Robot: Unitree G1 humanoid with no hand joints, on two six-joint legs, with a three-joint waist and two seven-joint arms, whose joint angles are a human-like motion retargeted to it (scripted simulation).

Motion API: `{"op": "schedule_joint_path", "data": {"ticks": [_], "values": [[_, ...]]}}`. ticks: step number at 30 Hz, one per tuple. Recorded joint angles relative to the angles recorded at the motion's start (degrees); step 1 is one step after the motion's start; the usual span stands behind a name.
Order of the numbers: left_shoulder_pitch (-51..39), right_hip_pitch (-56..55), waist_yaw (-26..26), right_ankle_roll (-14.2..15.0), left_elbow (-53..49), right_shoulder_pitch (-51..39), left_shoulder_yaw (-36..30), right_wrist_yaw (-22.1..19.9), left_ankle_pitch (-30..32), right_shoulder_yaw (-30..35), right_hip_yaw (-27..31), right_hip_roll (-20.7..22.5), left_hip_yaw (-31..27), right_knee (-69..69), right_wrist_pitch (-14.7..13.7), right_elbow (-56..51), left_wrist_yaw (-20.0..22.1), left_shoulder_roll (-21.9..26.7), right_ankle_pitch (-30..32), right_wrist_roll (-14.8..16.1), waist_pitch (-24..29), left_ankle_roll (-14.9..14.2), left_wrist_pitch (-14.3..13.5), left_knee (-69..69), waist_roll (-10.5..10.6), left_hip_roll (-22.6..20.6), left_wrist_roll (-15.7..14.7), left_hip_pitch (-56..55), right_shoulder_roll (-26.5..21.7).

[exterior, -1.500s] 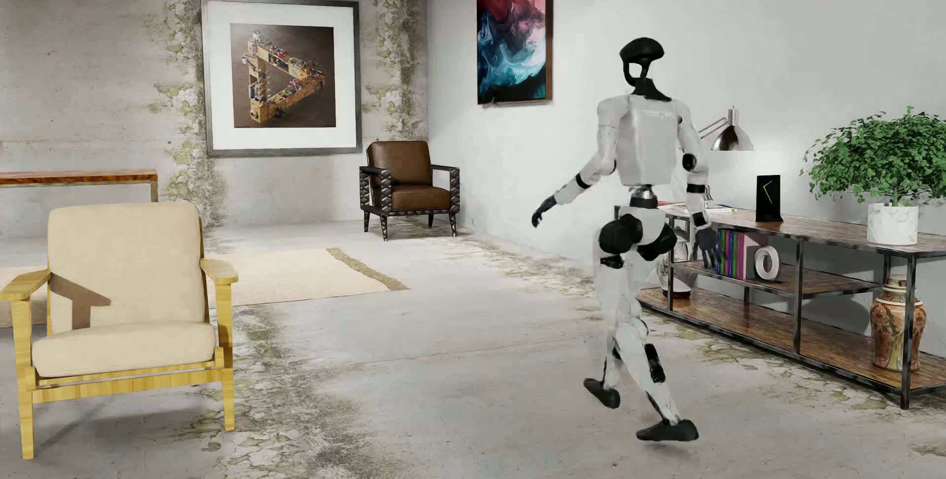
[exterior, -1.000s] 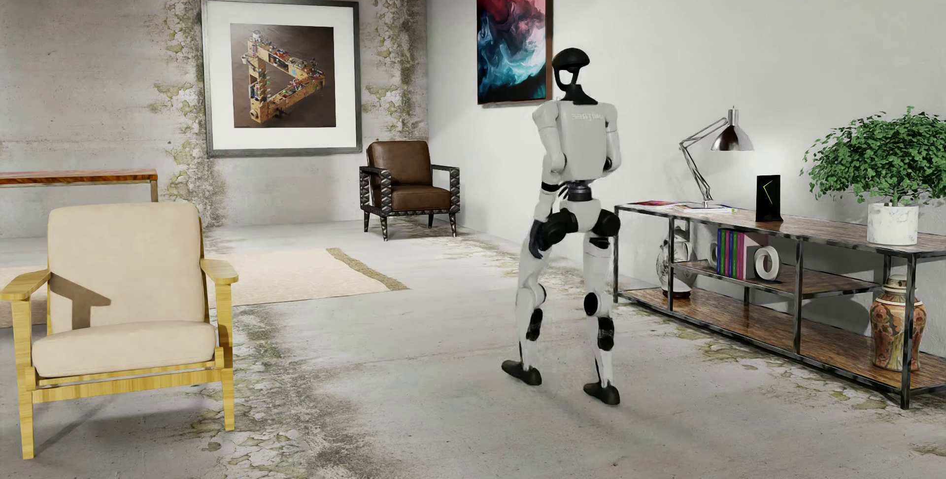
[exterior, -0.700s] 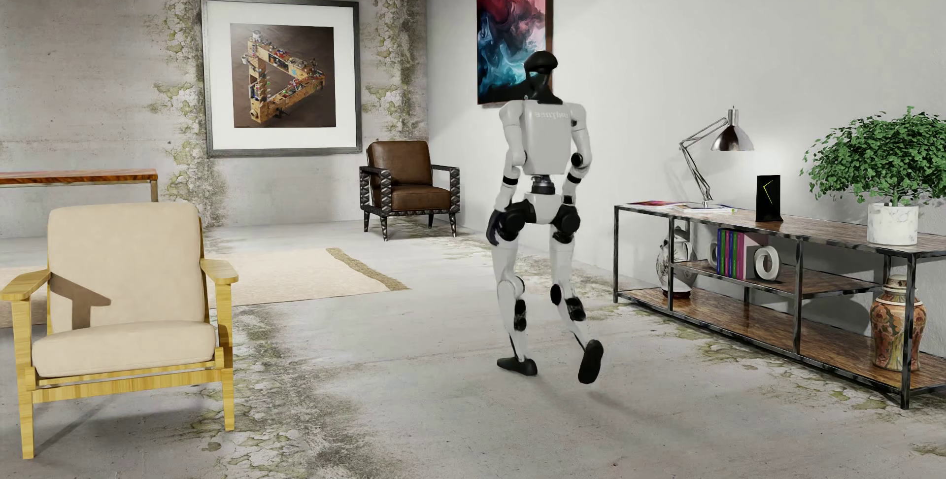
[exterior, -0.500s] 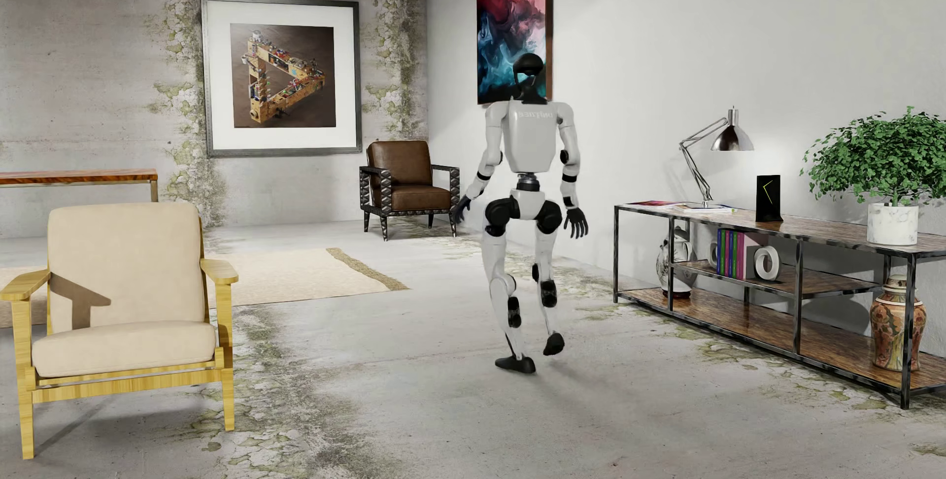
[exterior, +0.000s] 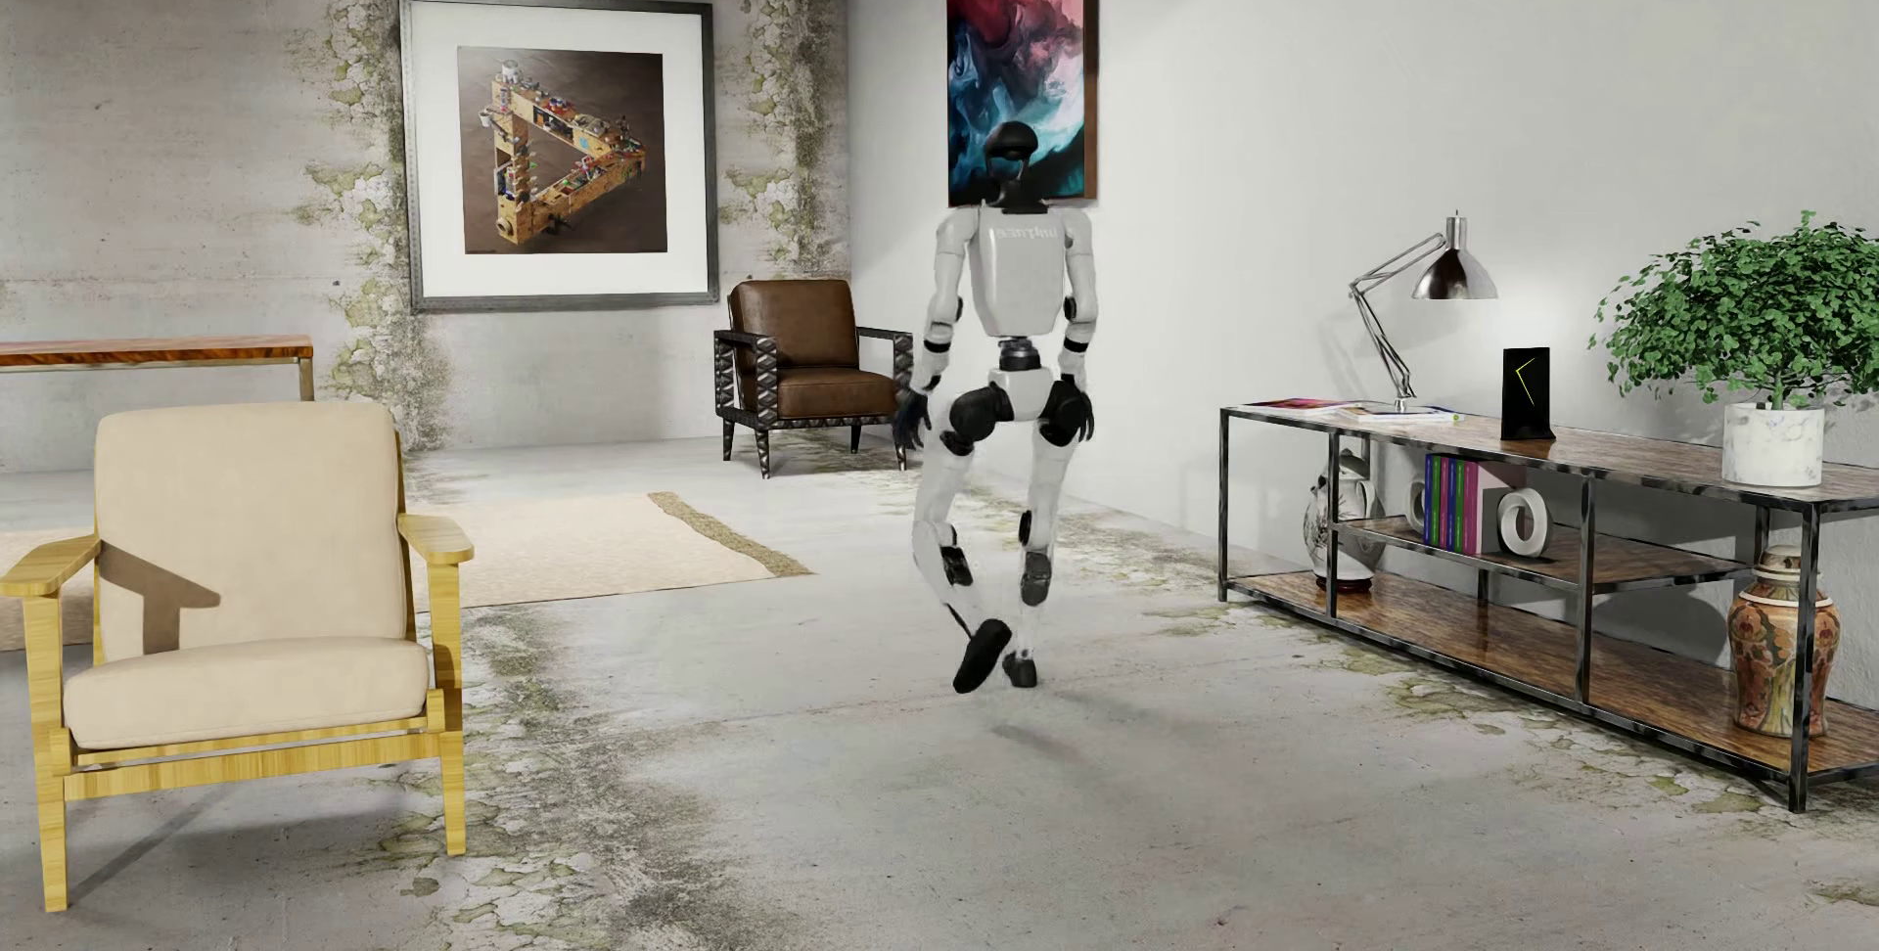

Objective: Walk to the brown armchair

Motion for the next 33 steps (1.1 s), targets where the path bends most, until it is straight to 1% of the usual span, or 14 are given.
{"op": "schedule_joint_path", "data": {"ticks": [6,8,10,13,14,16,18,19,21,25,27,29,31,33], "values": [[11.9,9.4,5.9,0.5,2.2,-8.8,8.1,-5.9,-7.6,2.2,9.3,2.7,-2.4,2.4,-7.3,-16.6,6.6,-8.7,-9.0,6.0,0.1,1.1,0.7,-31.8,-0.7,-14.7,-2.6,-13.1,-5.6],[13.0,13.1,6.4,0.9,3.2,-11.0,7.1,-5.2,-2.9,4.8,11.2,3.4,4.1,0.6,-6.3,-17.9,4.1,-9.7,-10.4,7.4,-0.4,-3.9,-0.1,-50.9,-1.3,-17.6,-0.9,-13.2,-7.4],[13.4,17.0,6.5,0.6,2.5,-11.6,7.0,-5.1,-2.8,6.6,12.8,4.3,10.8,0.1,-4.4,-17.0,1.9,-9.6,-11.6,7.6,-0.8,-15.3,-0.8,-59.4,-1.7,-19.2,0.4,-12.9,-7.4],[12.6,20.8,7.4,0.8,0.7,-9.3,9.7,-4.5,1.3,9.6,15.7,2.0,14.6,5.0,-1.8,-12.0,3.8,-11.1,-9.2,7.2,-1.1,6.5,-0.7,-57.7,-3.2,-20.7,0.6,-8.6,-6.6],[11.8,19.6,7.8,2.1,0.7,-7.9,11.6,-4.2,-0.5,10.7,16.2,0.1,15.9,11.4,-0.8,-8.9,5.5,-11.9,-4.6,7.0,-1.0,7.5,0.0,-57.0,-4.2,-21.4,0.2,-6.3,-6.3],[9.4,11.1,8.3,19.4,1.5,-5.7,15.5,0.1,-5.6,15.1,19.1,-3.7,19.4,32.9,3.5,-0.5,7.0,-12.9,8.2,5.3,-0.5,7.5,1.2,-53.9,-5.9,-21.5,-0.5,-2.5,-6.3],[5.6,-0.1,8.6,23.5,1.0,-4.5,17.2,10.7,-9.5,22.1,16.7,-11.0,23.3,52.6,4.0,4.4,7.2,-12.3,13.7,1.5,0.0,6.3,1.4,-54.3,-6.6,-21.6,0.2,3.4,-9.0],[3.8,-5.4,7.9,21.2,0.2,-3.3,18.1,12.7,-11.1,21.7,16.6,-15.1,24.2,58.2,4.2,4.7,8.3,-11.6,10.4,1.4,0.2,5.4,0.9,-54.4,-7.0,-21.8,0.1,6.0,-9.8],[1.2,-14.6,5.4,11.9,-1.7,0.5,19.1,4.6,-13.6,12.4,15.8,-19.3,24.4,60.3,5.4,2.7,10.0,-9.6,7.9,5.6,0.5,3.6,-1.6,-54.8,-7.5,-22.1,-0.2,10.7,-9.0],[-3.4,-24.5,1.0,10.6,-8.7,7.3,16.6,-9.5,-19.7,-0.7,16.1,-17.7,22.7,33.9,4.7,0.4,10.8,-4.4,5.8,8.9,0.1,-0.9,-5.4,-52.1,-7.1,-21.5,-1.4,17.4,-6.3],[-5.1,-21.3,0.0,12.1,-11.5,9.0,15.5,-4.7,-21.4,0.0,15.7,-16.0,21.2,6.0,4.9,2.0,11.0,-2.6,11.1,7.5,-0.7,-3.8,-5.4,-53.3,-6.7,-21.3,-2.6,21.7,-5.1],[-6.9,-18.0,-0.2,19.8,-12.6,10.0,14.2,3.5,-21.3,1.5,13.2,-14.9,19.1,-5.1,5.5,3.1,11.1,-1.5,11.2,5.6,-1.0,-6.6,-4.7,-53.2,-6.2,-19.7,-3.7,25.7,-3.6],[-5.4,-15.5,-0.7,7.0,-13.5,8.5,15.2,7.0,-17.6,2.2,11.5,-10.8,16.9,-1.6,6.6,4.9,12.3,-1.4,16.3,3.0,-1.0,-8.5,-3.6,-48.8,-5.0,-14.5,-4.8,27.8,-1.3],[-2.2,-10.7,-1.1,5.7,-11.9,6.7,14.9,5.2,-6.1,1.2,7.8,-7.1,13.4,1.2,7.9,6.1,13.3,-2.9,9.5,0.2,-0.8,-5.9,-1.2,-34.5,-2.9,-6.3,-4.6,24.3,1.1]]}}
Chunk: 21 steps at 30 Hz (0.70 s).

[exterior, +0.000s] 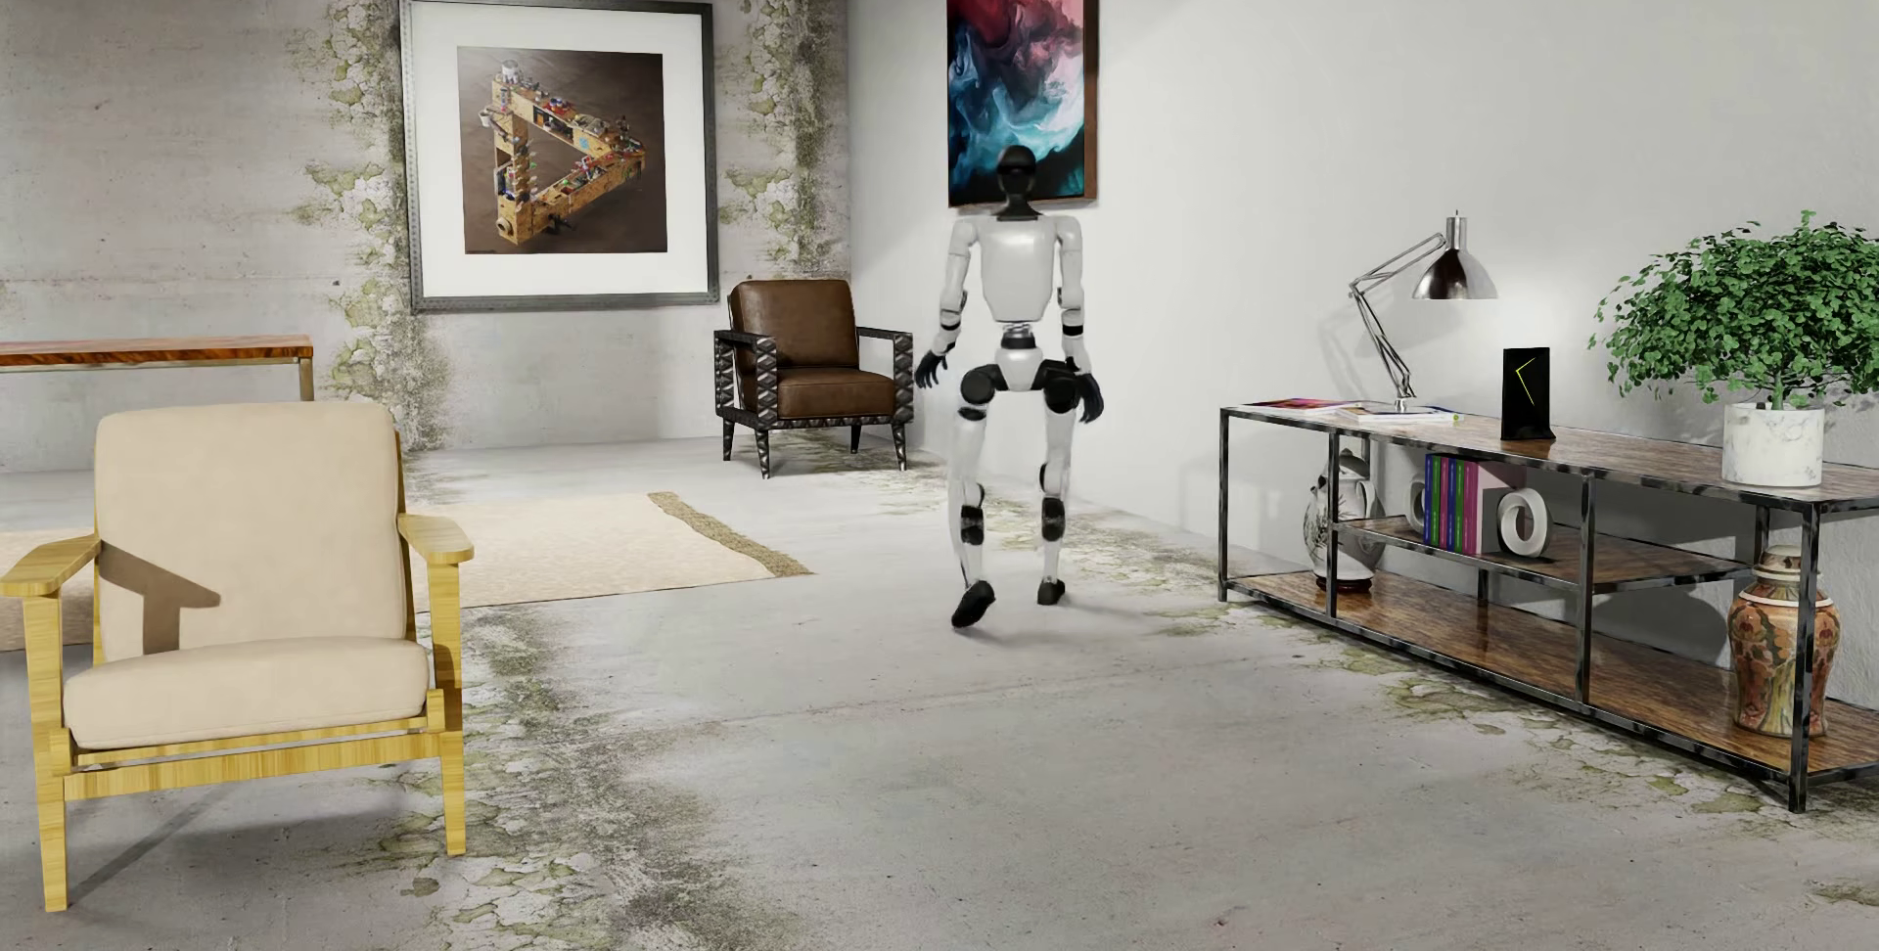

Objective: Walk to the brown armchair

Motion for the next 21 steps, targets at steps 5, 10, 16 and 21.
{"op": "schedule_joint_path", "data": {"ticks": [5,10,16,21], "values": [[3.2,12.6,3.2,-1.3,7.5,-7.5,-10.4,-3.4,2.1,0.5,-5.5,6.8,-13.2,-0.9,-4.1,-3.7,-11.3,-0.1,-10.3,-2.3,1.1,8.8,-0.5,32.1,4.7,7.8,3.3,-25.2,-1.0],[12.4,20.3,7.0,-1.0,10.8,-15.8,-10.0,-10.7,-4.4,-2.7,-3.0,8.5,-9.9,0.9,-10.0,-14.9,-7.6,-4.3,-18.4,3.3,0.7,6.7,0.3,3.8,4.1,-4.0,3.1,-37.2,-5.2],[15.4,31.7,7.5,-0.1,15.3,-17.5,-11.0,-13.0,4.9,0.4,0.9,9.2,5.5,-1.5,-10.5,-18.6,-12.1,-4.3,-21.3,7.5,-0.8,6.2,0.6,-23.1,2.0,-10.0,6.0,-36.1,-6.6],[10.6,21.0,8.9,17.0,16.3,-10.6,-1.0,-5.5,-1.6,11.5,9.6,-0.7,11.9,35.1,-4.8,-5.9,-7.6,-8.0,1.2,4.1,-0.6,17.3,3.6,-20.7,-2.1,-14.5,5.0,-24.7,-6.9]]}}
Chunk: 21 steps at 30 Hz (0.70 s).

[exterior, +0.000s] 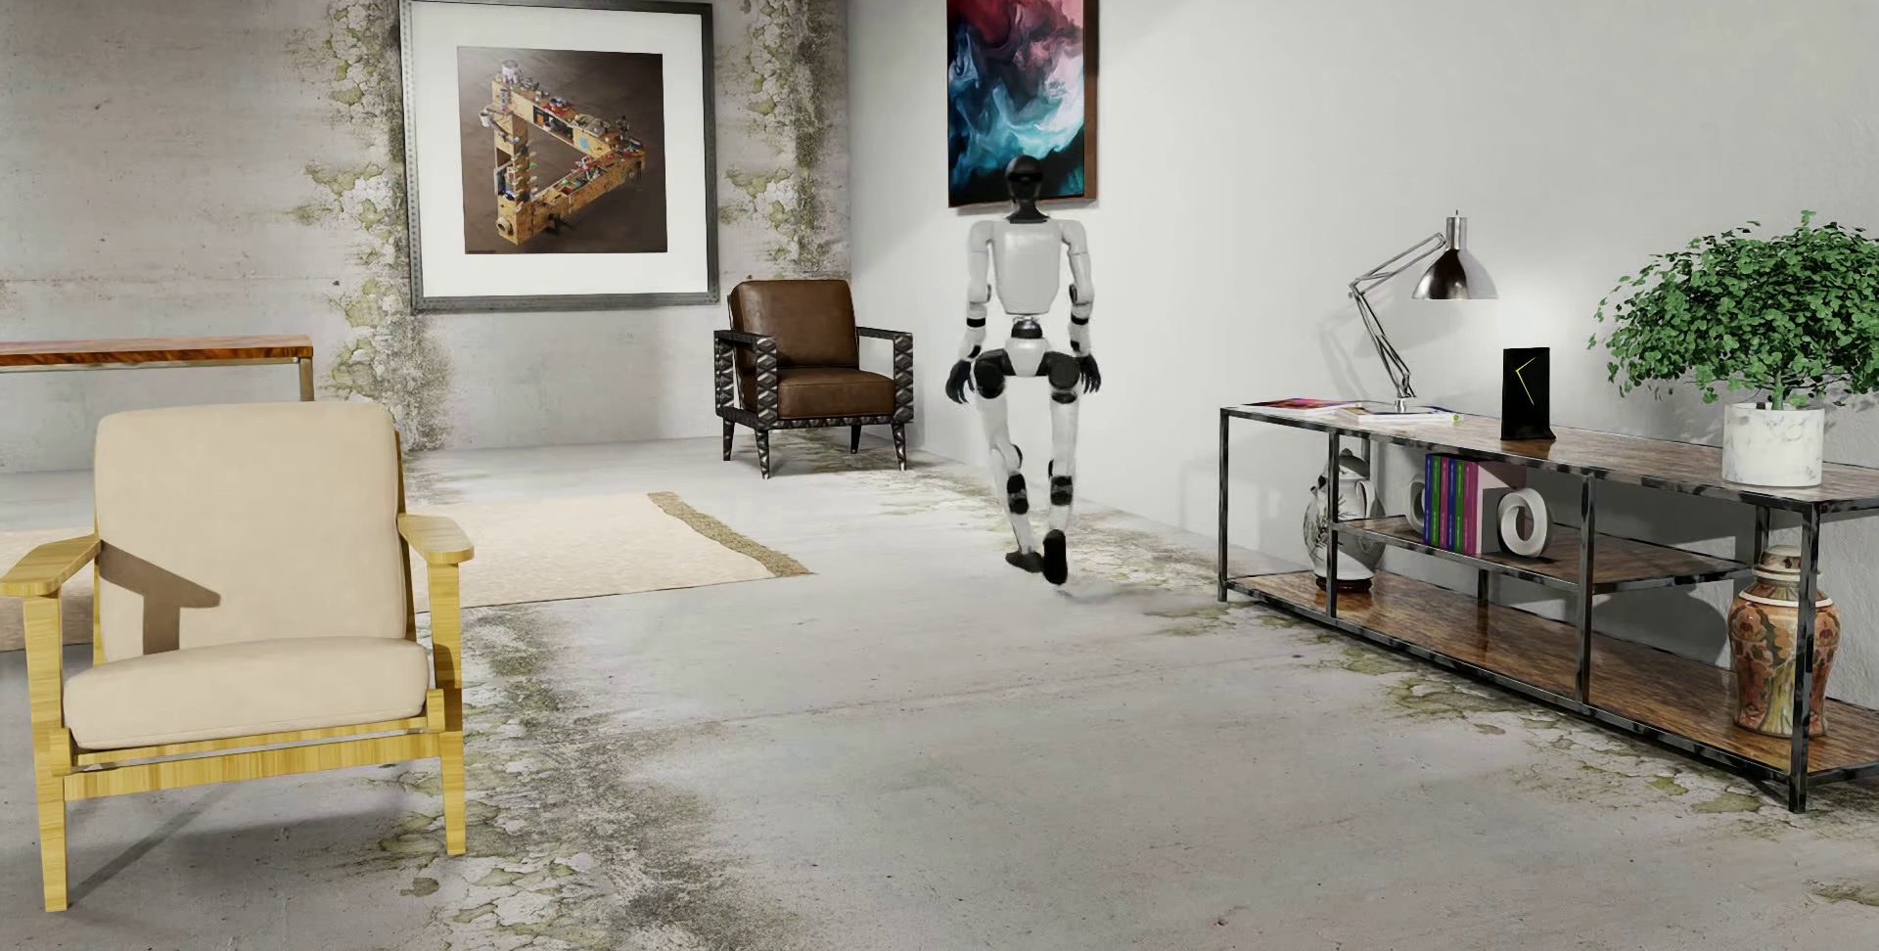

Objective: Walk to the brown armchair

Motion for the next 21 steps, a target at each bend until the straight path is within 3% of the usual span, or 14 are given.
{"op": "schedule_joint_path", "data": {"ticks": [1,2,3,4,5,7,8,10,12,13,15,18,20,21], "values": [[-2.4,-5.8,0.4,0.5,-1.0,1.0,2.1,5.3,-1.7,5.0,-0.4,-2.5,1.3,10.4,-0.3,2.4,0.5,-0.6,5.2,-2.3,0.3,-0.5,0.3,-0.6,-0.4,-0.8,0.0,2.9,-1.4],[-4.8,-11.0,0.1,1.0,-2.4,1.8,3.7,10.2,-3.3,8.2,1.0,-5.2,1.4,17.6,-1.2,3.8,1.9,-0.8,3.4,-3.6,0.5,-1.0,-0.5,-0.6,-0.8,-1.6,-0.4,5.2,-2.7],[-6.6,-15.9,-0.6,-3.6,-3.7,3.0,4.8,11.3,-4.8,7.8,1.3,-7.3,0.8,22.0,-0.5,4.5,3.8,-0.5,-0.2,-3.1,0.7,-1.7,-2.5,-0.5,-1.2,-2.3,-1.0,7.2,-2.9],[-8.8,-20.5,-1.7,-9.8,-5.2,4.8,5.2,8.6,-6.2,4.8,1.4,-8.5,-0.3,23.7,1.2,4.6,5.3,-0.2,-1.5,-1.8,0.9,-2.4,-4.2,-0.3,-1.5,-3.0,-0.9,9.1,-2.2],[-10.7,-24.3,-3.0,-13.2,-7.2,6.8,4.9,3.2,-7.4,-0.4,1.4,-8.9,-1.8,22.4,2.2,4.2,6.1,0.2,-2.6,0.3,1.0,-3.1,-5.8,0.1,-1.6,-3.4,-0.9,10.7,-0.7],[-13.4,-30.1,-5.2,-14.4,-12.6,9.8,1.4,-6.1,-10.0,-8.4,1.6,-6.9,-5.0,13.4,3.3,4.4,6.2,2.4,-6.5,3.2,1.1,-4.8,-8.7,1.9,-1.5,-3.7,-1.8,13.5,2.8],[-14.3,-31.9,-5.9,-14.6,-15.4,10.7,-0.4,-7.0,-11.4,-9.1,1.8,-5.5,-6.4,6.0,3.3,5.0,6.4,3.5,-6.7,3.0,1.1,-5.5,-10.2,2.8,-1.4,-3.8,-2.9,14.8,3.6],[-15.6,-32.2,-6.6,-12.1,-19.3,11.8,-3.6,-1.4,-13.9,-6.3,1.2,-3.9,-9.0,-15.4,1.7,5.8,6.4,5.0,-3.9,0.3,0.9,-7.0,-11.6,3.9,-1.1,-4.6,-5.1,17.5,3.4],[-16.6,-28.6,-6.7,-4.6,-20.7,12.8,-6.7,4.5,-15.2,-6.6,0.6,-2.6,-12.3,-39.0,0.1,4.2,6.3,5.5,0.3,0.0,0.5,-8.6,-11.2,2.8,-0.8,-5.2,-6.2,21.0,3.4],[-16.7,-27.7,-6.8,-1.5,-20.5,12.9,-7.9,5.0,-15.5,-7.7,1.0,-1.9,-13.8,-41.6,0.3,3.0,6.4,5.6,0.5,0.3,0.3,-9.4,-10.7,2.9,-0.5,-4.7,-6.4,22.5,3.9],[-15.2,-25.5,-6.9,-12.9,-18.3,11.5,-8.9,3.0,-14.2,-8.3,0.0,0.3,-17.1,-39.1,0.6,2.5,6.2,5.7,5.1,-1.4,0.2,-11.0,-8.3,6.4,0.5,-1.7,-6.5,24.2,5.0],[-12.7,-19.1,-7.6,-15.7,-7.1,8.3,-11.7,-0.7,1.0,-11.9,-8.1,1.6,-22.8,-34.8,2.4,3.4,3.0,6.3,-3.4,-2.5,0.3,-11.9,-1.8,29.8,3.1,7.2,-4.1,16.6,7.0],[-13.2,-12.5,-7.7,-16.4,0.4,5.6,-18.2,-1.2,13.5,-13.0,-14.2,2.6,-25.9,-36.7,0.9,2.7,-6.4,9.5,-7.5,-3.4,0.7,-15.7,-1.3,49.1,4.7,14.8,0.7,5.7,6.6],[-12.3,-10.2,-7.3,-16.5,1.6,4.1,-18.5,-1.9,10.7,-12.7,-16.4,3.4,-26.2,-36.3,-0.5,3.0,-8.6,10.5,-9.6,-4.0,1.0,-14.0,-1.8,54.7,5.5,17.9,1.5,1.4,5.4]]}}
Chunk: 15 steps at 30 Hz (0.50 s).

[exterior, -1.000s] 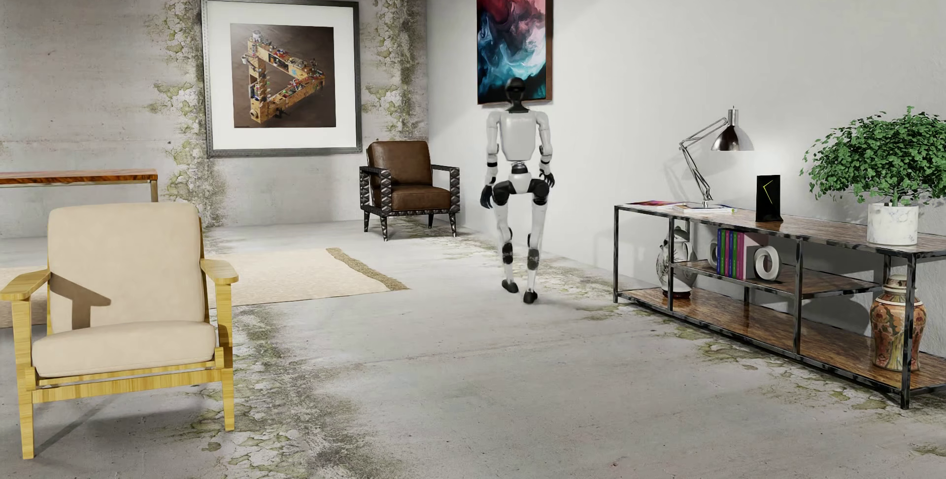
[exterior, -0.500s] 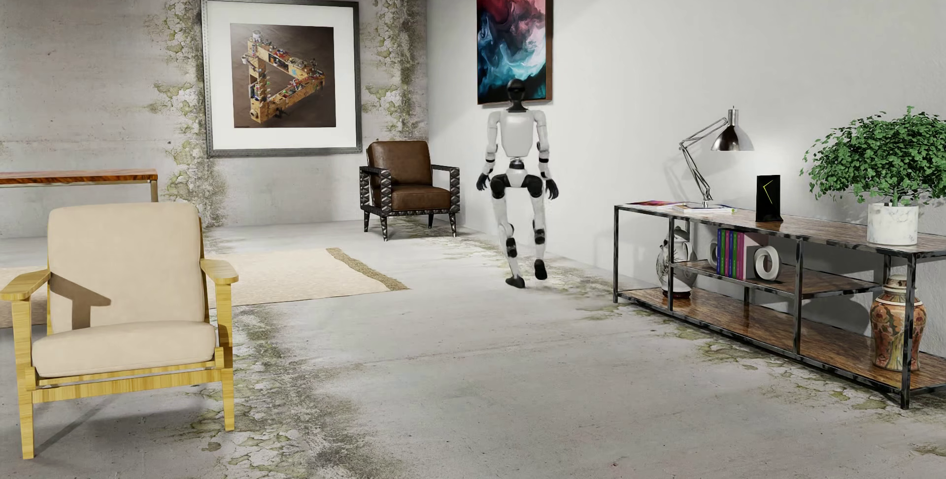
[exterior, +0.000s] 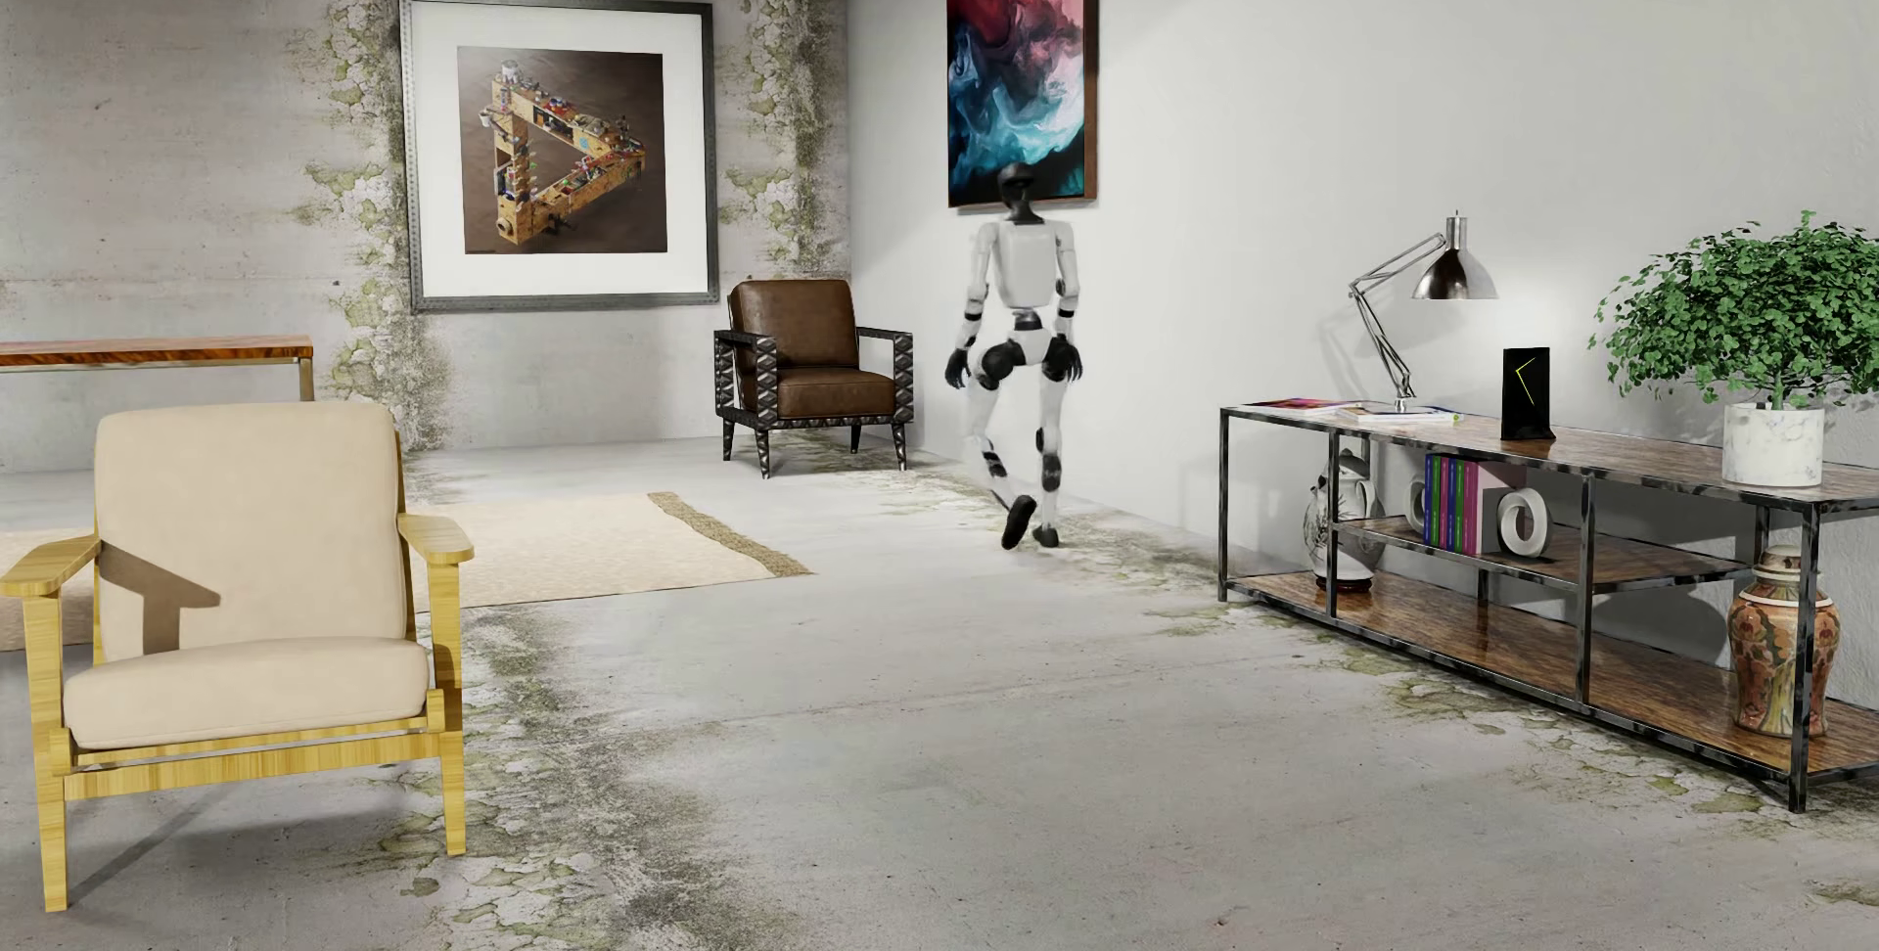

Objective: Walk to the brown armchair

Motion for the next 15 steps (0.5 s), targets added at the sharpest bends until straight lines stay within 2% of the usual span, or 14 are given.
{"op": "schedule_joint_path", "data": {"ticks": [1,2,3,4,6,7,8,9,10,11,12,13,15], "values": [[2.1,1.9,0.7,0.0,-0.9,-2.6,3.4,0.2,-4.6,0.0,-1.2,0.6,0.5,0.6,-0.4,0.3,1.3,0.0,-1.9,-0.8,0.2,2.7,0.7,2.7,0.6,1.3,-1.0,-3.6,-1.3],[4.8,3.5,1.6,0.0,-2.7,-5.0,8.6,-0.1,-7.1,-0.7,-1.9,1.0,1.3,1.4,-0.6,-0.4,5.1,-0.7,-3.7,-1.0,0.3,4.6,1.0,2.6,1.0,1.2,-3.2,-6.7,-2.2],[7.2,5.0,2.5,0.6,-4.5,-6.7,13.7,-0.7,-9.9,-2.1,-2.3,1.1,2.3,2.2,-0.9,-2.2,9.5,-1.8,-5.5,-0.3,0.3,5.2,1.0,-0.2,1.1,-0.1,-5.5,-9.4,-2.9],[9.4,6.2,3.5,1.1,-6.0,-8.1,17.8,-1.7,-12.5,-3.5,-2.4,1.1,3.5,3.0,-1.8,-4.5,13.0,-2.9,-7.3,0.9,0.2,4.1,0.9,-5.4,1.0,-1.7,-7.5,-11.5,-3.3],[12.7,9.3,5.0,1.2,-7.5,-10.2,21.6,-3.6,-14.6,-4.2,-2.6,1.2,8.7,2.9,-4.2,-9.0,16.1,-4.4,-9.7,3.5,-0.1,5.2,0.9,-22.6,0.6,-4.0,-8.2,-13.1,-4.9],[13.9,11.0,5.5,1.5,-7.1,-11.1,22.1,-4.1,-13.8,-3.4,-2.6,1.3,12.7,2.1,-5.3,-11.0,16.1,-5.1,-10.7,4.1,-0.4,4.6,1.2,-33.8,0.3,-5.3,-7.7,-12.6,-6.0],[14.5,13.0,5.7,2.0,-6.0,-11.9,21.7,-4.0,-9.7,-2.3,-2.5,1.4,18.7,0.3,-5.8,-12.5,14.9,-6.0,-10.9,4.6,-0.7,5.1,1.4,-45.1,0.0,-6.5,-6.9,-11.3,-7.1],[15.1,15.1,5.5,2.8,-4.7,-12.6,20.7,-3.9,-5.2,-1.4,-2.5,1.5,26.4,-1.4,-5.7,-13.5,12.4,-6.9,-11.0,5.1,-1.1,5.0,1.5,-54.7,-0.3,-7.3,-5.7,-9.7,-7.8],[15.4,16.9,5.3,3.6,-3.4,-13.1,19.6,-3.8,-2.5,-0.8,-2.4,1.6,32.9,-1.8,-5.4,-14.1,9.7,-7.4,-11.3,5.8,-1.3,3.5,1.2,-60.1,-0.7,-7.7,-4.2,-8.5,-7.9],[15.5,18.3,5.3,4.2,-2.2,-12.8,18.6,-4.0,-2.6,-0.9,-2.0,1.6,34.2,-1.1,-5.3,-14.6,6.8,-7.7,-11.7,6.9,-1.5,11.9,0.9,-59.3,-1.1,-7.5,-2.7,-8.2,-7.3],[15.2,19.8,5.3,4.9,-1.4,-12.1,18.0,-4.3,-4.4,-0.6,-1.2,0.9,34.4,-0.1,-5.0,-14.6,4.8,-8.5,-11.7,7.3,-1.5,15.8,0.4,-57.2,-1.6,-7.7,-1.6,-7.2,-6.8],[14.7,20.8,5.5,5.6,-0.8,-10.9,17.8,-4.8,-5.9,-0.2,-0.6,-0.8,34.8,2.1,-4.4,-13.8,3.5,-9.5,-10.5,7.2,-1.6,16.1,0.0,-56.2,-2.4,-8.6,-0.7,-5.4,-6.3],[12.5,18.0,5.9,7.6,-1.0,-7.6,19.6,-5.5,-8.9,1.9,0.7,-6.0,35.2,14.2,-2.4,-9.2,4.2,-11.6,-3.0,6.9,-1.5,14.1,0.7,-55.1,-4.4,-11.1,0.4,-1.4,-4.2]]}}
